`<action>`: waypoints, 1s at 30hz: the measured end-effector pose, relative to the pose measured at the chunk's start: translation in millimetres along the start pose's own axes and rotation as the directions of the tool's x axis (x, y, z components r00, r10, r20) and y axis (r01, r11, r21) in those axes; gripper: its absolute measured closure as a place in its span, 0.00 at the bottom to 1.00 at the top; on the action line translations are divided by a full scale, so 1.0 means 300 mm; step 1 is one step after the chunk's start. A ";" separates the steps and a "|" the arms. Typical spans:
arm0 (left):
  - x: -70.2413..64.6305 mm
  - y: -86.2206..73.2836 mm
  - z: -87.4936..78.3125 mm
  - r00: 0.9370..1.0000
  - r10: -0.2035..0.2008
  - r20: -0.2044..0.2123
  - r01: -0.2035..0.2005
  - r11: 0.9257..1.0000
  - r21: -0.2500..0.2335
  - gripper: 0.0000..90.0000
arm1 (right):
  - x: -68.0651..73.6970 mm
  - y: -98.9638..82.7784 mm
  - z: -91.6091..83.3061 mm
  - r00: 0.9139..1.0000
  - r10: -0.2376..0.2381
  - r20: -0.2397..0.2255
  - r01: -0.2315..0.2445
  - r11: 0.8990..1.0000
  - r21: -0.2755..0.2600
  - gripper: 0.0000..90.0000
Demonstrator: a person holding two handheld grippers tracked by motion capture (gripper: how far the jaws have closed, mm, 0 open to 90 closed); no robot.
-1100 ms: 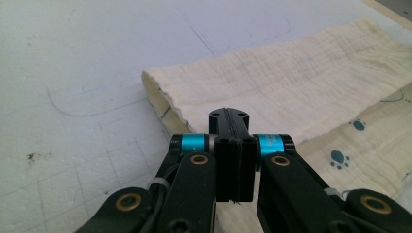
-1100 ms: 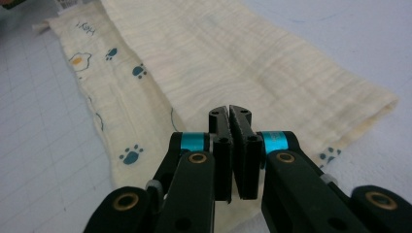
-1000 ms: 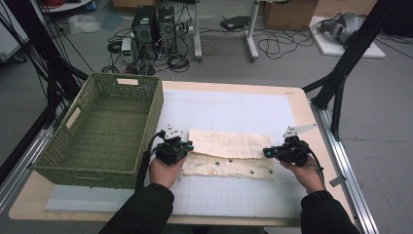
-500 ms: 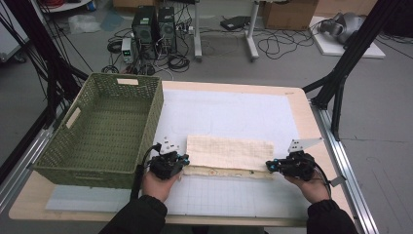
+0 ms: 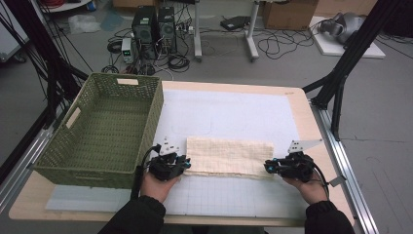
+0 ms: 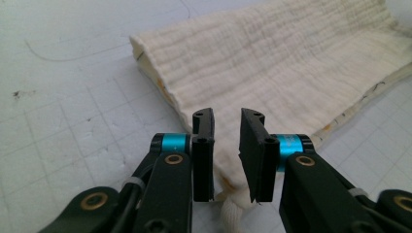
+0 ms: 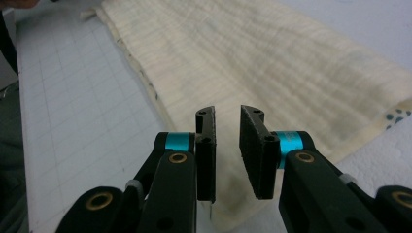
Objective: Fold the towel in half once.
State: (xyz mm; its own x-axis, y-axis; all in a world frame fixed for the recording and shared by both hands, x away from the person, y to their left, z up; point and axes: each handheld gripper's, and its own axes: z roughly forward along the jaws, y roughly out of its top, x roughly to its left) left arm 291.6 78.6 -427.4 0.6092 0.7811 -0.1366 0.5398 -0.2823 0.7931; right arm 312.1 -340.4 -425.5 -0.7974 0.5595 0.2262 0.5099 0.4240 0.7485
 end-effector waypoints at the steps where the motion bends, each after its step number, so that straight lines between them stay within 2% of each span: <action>1: -0.002 -0.001 0.007 1.000 0.003 -0.001 -0.003 1.000 0.004 0.89 | -0.003 0.001 0.007 1.000 -0.001 0.000 0.001 1.000 0.000 0.85; 4: -0.006 -0.004 0.027 1.000 0.010 0.012 -0.010 1.000 0.018 0.97 | -0.009 0.003 0.032 1.000 -0.009 -0.001 0.009 1.000 0.026 0.87; 9: -0.015 -0.006 0.050 0.999 0.033 0.017 -0.034 0.997 0.064 0.99 | -0.016 -0.001 0.054 1.000 -0.010 -0.015 0.011 0.998 0.058 0.94; 12: -0.019 -0.017 0.063 0.999 0.042 0.013 -0.043 0.994 0.096 0.99 | -0.014 -0.009 0.064 1.000 -0.024 -0.017 0.025 0.997 0.078 0.95; 14: -0.021 -0.024 0.060 0.999 0.045 0.011 -0.045 0.995 0.087 0.99 | -0.011 -0.018 0.068 0.999 -0.035 -0.015 0.036 0.994 0.101 0.96; 16: -0.023 -0.028 0.055 0.998 0.059 0.014 -0.060 0.994 0.087 0.99 | -0.008 -0.029 0.061 0.999 -0.028 -0.017 0.029 0.995 0.093 0.96; 20: -0.016 -0.021 0.051 0.998 0.056 0.022 -0.058 0.995 0.076 0.99 | -0.011 -0.037 0.056 1.000 -0.019 -0.017 0.020 0.997 0.080 0.96; 26: -0.016 0.016 0.056 0.999 0.038 0.028 -0.039 0.999 0.026 0.94 | -0.009 0.006 0.048 0.999 -0.033 -0.008 0.033 0.998 0.058 0.95; 30: -0.012 0.049 0.070 1.000 0.018 0.021 -0.018 1.000 -0.002 0.97 | -0.030 0.047 0.047 1.000 -0.027 0.004 0.027 0.999 0.031 0.96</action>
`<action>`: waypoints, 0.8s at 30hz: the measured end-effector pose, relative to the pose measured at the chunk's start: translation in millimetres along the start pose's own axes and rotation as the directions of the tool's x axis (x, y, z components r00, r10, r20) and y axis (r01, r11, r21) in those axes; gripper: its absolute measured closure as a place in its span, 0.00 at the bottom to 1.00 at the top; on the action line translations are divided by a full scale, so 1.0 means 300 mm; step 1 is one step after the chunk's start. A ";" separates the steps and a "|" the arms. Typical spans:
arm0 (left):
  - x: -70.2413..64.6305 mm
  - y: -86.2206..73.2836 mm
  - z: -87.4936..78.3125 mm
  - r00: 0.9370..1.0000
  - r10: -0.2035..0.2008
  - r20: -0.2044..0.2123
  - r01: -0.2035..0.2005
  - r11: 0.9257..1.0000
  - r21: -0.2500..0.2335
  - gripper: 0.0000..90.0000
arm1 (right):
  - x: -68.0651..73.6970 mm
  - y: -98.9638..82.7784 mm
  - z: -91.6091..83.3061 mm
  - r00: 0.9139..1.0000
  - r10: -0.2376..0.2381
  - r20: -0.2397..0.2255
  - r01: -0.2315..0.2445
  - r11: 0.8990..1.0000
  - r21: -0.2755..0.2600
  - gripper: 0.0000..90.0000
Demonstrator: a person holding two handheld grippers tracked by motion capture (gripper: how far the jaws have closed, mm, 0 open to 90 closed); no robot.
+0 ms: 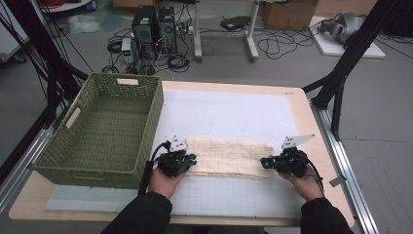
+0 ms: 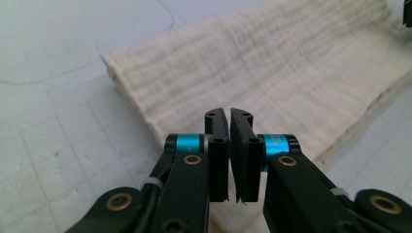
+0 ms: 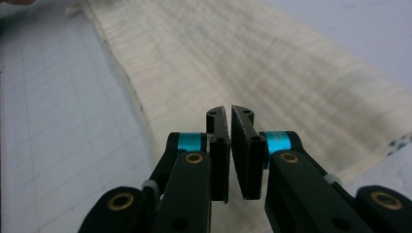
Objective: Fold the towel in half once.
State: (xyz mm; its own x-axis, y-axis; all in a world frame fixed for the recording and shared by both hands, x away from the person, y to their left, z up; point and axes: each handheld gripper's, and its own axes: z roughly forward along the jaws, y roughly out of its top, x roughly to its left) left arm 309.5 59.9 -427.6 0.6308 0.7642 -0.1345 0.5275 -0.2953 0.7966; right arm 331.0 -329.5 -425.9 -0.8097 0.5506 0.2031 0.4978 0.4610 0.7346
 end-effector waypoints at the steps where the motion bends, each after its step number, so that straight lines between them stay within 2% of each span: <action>1: 0.001 0.010 0.006 1.000 -0.005 0.000 0.005 1.000 -0.007 0.98 | -0.005 0.011 0.001 1.000 0.009 0.002 -0.009 1.000 -0.001 0.97; 8: -0.005 0.096 0.067 1.000 -0.024 -0.007 0.023 0.998 -0.053 0.99 | -0.039 0.106 0.032 1.000 0.007 0.012 -0.007 1.000 -0.019 0.99; 10: -0.013 0.126 0.090 1.000 -0.009 -0.012 0.009 0.998 -0.059 1.00 | -0.046 0.134 0.050 1.000 0.004 0.015 -0.004 1.000 -0.023 0.99; 12: -0.019 0.148 0.121 1.000 -0.016 -0.020 0.015 0.998 -0.059 1.00 | -0.050 0.160 0.076 1.000 0.006 0.022 -0.005 1.000 -0.022 0.99; 14: -0.021 0.161 0.148 0.999 -0.009 -0.038 0.008 0.999 -0.043 0.99 | -0.049 0.184 0.111 1.000 0.005 0.022 -0.005 1.000 -0.013 0.99; 16: -0.015 0.162 0.171 0.998 -0.032 -0.047 0.030 0.999 -0.039 1.00 | -0.041 0.207 0.151 0.999 -0.005 0.031 0.005 1.000 0.014 0.99; 20: 0.002 0.145 0.212 0.996 -0.028 -0.085 0.030 0.999 0.018 0.99 | -0.033 0.236 0.209 0.999 0.001 0.044 -0.003 0.999 0.039 0.99; 22: 0.004 0.138 0.228 0.995 -0.017 -0.095 0.022 0.998 0.050 0.99 | -0.027 0.250 0.240 0.999 -0.014 0.051 0.011 0.999 0.049 0.99; 24: 0.007 0.132 0.239 0.994 -0.017 -0.106 0.025 0.997 0.075 0.99 | -0.025 0.255 0.271 0.999 -0.009 0.051 0.005 0.997 0.077 0.99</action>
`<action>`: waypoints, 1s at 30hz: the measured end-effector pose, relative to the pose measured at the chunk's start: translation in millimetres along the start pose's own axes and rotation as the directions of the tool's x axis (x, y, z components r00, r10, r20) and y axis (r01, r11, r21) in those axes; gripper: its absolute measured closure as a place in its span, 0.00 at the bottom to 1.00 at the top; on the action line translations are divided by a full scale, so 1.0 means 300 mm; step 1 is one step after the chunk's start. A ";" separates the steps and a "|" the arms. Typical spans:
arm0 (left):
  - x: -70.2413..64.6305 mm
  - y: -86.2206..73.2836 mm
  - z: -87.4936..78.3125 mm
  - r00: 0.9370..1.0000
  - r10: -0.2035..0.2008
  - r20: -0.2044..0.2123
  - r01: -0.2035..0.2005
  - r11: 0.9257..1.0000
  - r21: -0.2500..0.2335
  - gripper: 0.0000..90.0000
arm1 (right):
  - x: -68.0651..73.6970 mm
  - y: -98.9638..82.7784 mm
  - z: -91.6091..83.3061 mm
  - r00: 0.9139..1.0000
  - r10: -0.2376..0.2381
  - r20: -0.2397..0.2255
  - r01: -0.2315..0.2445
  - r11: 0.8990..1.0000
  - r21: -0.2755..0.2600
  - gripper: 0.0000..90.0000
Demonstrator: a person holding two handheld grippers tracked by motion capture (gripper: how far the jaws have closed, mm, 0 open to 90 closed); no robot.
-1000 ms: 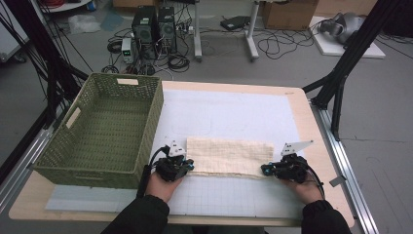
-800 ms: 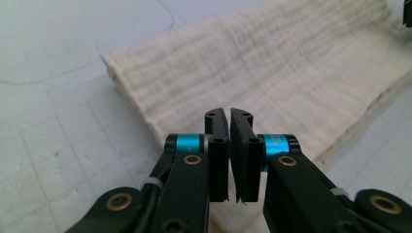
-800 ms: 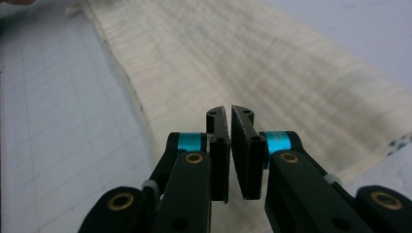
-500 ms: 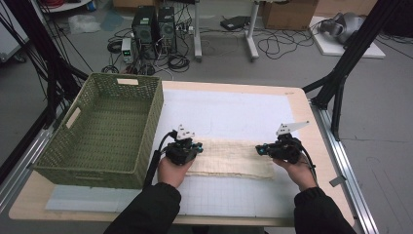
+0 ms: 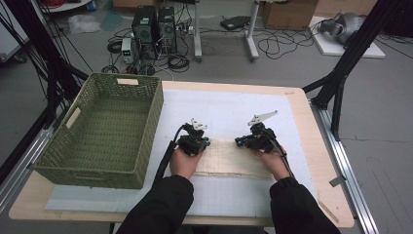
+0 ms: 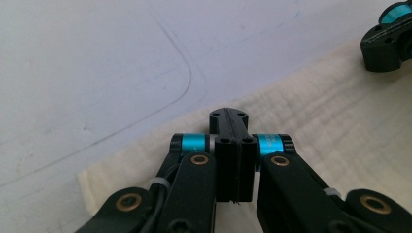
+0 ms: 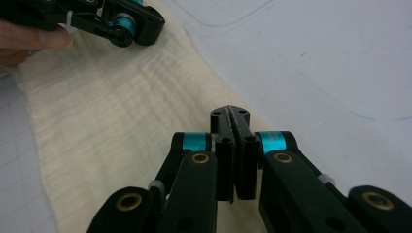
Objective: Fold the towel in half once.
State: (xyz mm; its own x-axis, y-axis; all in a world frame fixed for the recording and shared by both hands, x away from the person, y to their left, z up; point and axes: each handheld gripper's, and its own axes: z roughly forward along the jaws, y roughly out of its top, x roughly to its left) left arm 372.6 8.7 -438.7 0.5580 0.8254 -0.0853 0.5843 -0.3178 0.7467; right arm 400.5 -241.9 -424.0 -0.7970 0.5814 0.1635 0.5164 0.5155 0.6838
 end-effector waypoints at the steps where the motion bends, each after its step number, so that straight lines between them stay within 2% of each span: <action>1: 0.002 -0.003 0.005 1.000 0.007 -0.004 -0.007 1.000 0.017 0.99 | -0.002 -0.001 0.014 1.000 0.010 0.002 -0.010 1.000 0.016 0.99; 3: 0.006 -0.006 0.004 1.000 0.007 -0.009 -0.007 1.000 0.014 0.99 | -0.009 -0.009 0.035 1.000 0.013 0.014 -0.014 0.999 0.052 0.99; 5: 0.011 -0.006 0.000 1.000 0.014 -0.019 -0.014 1.000 0.018 0.99 | -0.016 -0.017 0.033 1.000 0.027 0.014 -0.028 0.998 0.053 0.99; 8: 0.026 -0.012 -0.011 0.999 0.016 -0.032 -0.015 1.000 0.022 0.99 | -0.027 -0.025 0.010 0.999 0.019 0.039 -0.021 0.997 0.068 0.99; 11: 0.044 -0.023 -0.025 0.999 0.003 -0.048 -0.002 1.000 0.020 0.99 | -0.050 -0.049 -0.020 0.997 0.051 0.051 -0.054 0.996 0.066 0.98; 14: 0.063 -0.037 -0.041 0.998 -0.007 -0.063 0.008 1.000 0.015 0.99 | -0.073 -0.078 -0.054 0.996 0.062 0.070 -0.066 0.996 0.065 0.98; 19: 0.089 -0.057 -0.063 0.996 -0.024 -0.091 0.025 1.000 0.005 0.99 | -0.107 -0.152 -0.111 0.991 0.111 0.081 -0.112 0.994 0.016 0.97; 22: 0.094 -0.064 -0.072 0.994 -0.020 -0.104 0.020 1.000 0.001 0.99 | -0.121 -0.181 -0.141 0.988 0.122 0.099 -0.123 0.992 0.005 0.96; 28: 0.099 -0.069 -0.077 0.994 -0.016 -0.105 0.016 1.000 -0.003 0.98 | -0.149 -0.235 -0.186 0.981 0.159 0.112 -0.157 0.987 -0.032 0.96; 30: 0.099 -0.070 -0.076 0.994 -0.015 -0.107 0.015 1.000 -0.005 0.98 | -0.149 -0.240 -0.190 0.981 0.159 0.113 -0.156 0.987 -0.034 0.96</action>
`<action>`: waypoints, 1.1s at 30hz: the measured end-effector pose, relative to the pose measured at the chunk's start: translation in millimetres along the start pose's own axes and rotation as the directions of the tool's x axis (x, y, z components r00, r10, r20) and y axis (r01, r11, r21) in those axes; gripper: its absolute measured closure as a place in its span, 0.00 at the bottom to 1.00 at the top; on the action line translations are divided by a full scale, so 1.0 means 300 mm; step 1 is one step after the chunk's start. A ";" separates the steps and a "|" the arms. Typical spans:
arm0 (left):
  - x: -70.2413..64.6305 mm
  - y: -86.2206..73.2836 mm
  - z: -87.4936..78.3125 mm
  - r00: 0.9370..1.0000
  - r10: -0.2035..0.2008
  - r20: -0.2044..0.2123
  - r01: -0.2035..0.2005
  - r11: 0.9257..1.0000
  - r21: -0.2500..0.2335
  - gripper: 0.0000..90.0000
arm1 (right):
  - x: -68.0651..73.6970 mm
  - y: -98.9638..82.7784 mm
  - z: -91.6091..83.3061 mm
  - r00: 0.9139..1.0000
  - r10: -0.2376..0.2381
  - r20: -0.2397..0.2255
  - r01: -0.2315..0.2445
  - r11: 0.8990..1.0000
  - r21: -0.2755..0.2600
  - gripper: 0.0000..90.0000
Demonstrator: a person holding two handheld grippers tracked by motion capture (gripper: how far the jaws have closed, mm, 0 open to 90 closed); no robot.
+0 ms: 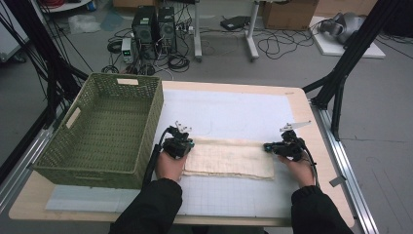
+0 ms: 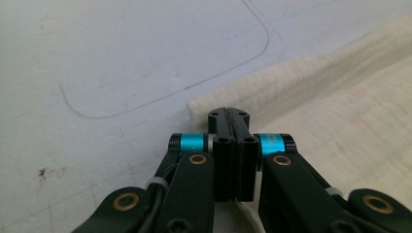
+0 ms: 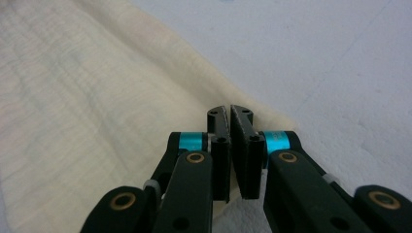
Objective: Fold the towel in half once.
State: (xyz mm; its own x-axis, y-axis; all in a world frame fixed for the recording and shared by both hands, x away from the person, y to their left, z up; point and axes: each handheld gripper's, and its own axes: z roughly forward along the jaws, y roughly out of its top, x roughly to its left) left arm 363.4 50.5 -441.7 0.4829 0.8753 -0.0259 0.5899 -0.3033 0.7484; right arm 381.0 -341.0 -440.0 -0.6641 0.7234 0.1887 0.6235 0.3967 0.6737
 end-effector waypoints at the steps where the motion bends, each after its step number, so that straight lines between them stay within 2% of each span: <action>1: 0.000 0.000 0.000 1.000 0.000 0.001 0.000 1.000 0.000 0.98 | 0.003 0.001 0.000 1.000 -0.005 0.005 0.005 1.000 0.003 0.96; 4: 0.001 -0.001 -0.002 1.000 -0.003 0.006 0.003 1.000 -0.003 0.97 | 0.013 0.006 0.004 0.999 -0.026 0.020 0.026 1.000 0.007 0.94; 7: 0.000 0.000 -0.011 1.000 0.002 0.004 -0.002 1.000 -0.014 0.93 | 0.016 0.006 0.002 1.000 -0.016 0.021 0.016 1.000 -0.006 0.90; 12: 0.008 0.011 -0.043 1.000 -0.020 0.014 0.021 0.997 -0.072 0.86 | 0.031 -0.002 -0.013 1.000 -0.019 -0.007 0.019 0.998 -0.061 0.87; 15: 0.022 0.013 -0.054 0.999 -0.031 0.021 0.033 0.995 -0.090 0.82 | 0.031 -0.003 -0.022 1.000 -0.016 -0.009 0.015 0.997 -0.069 0.82; 20: 0.040 0.007 -0.061 0.999 -0.051 0.010 0.052 0.994 -0.093 0.78 | 0.035 -0.001 -0.042 1.000 -0.012 -0.022 0.010 0.993 -0.116 0.77; 33: 0.050 0.006 -0.061 0.998 -0.067 -0.009 0.066 0.993 -0.093 0.76 | 0.042 0.001 -0.040 1.000 -0.024 -0.010 0.023 0.994 -0.110 0.74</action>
State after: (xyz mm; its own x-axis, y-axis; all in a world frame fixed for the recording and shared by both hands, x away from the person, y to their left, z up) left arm 359.8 70.1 -428.6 0.4361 0.8971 -0.0703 0.5575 -0.2080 0.8037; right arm 367.7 -338.6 -428.9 -0.6830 0.7081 0.1791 0.5589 0.3488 0.7523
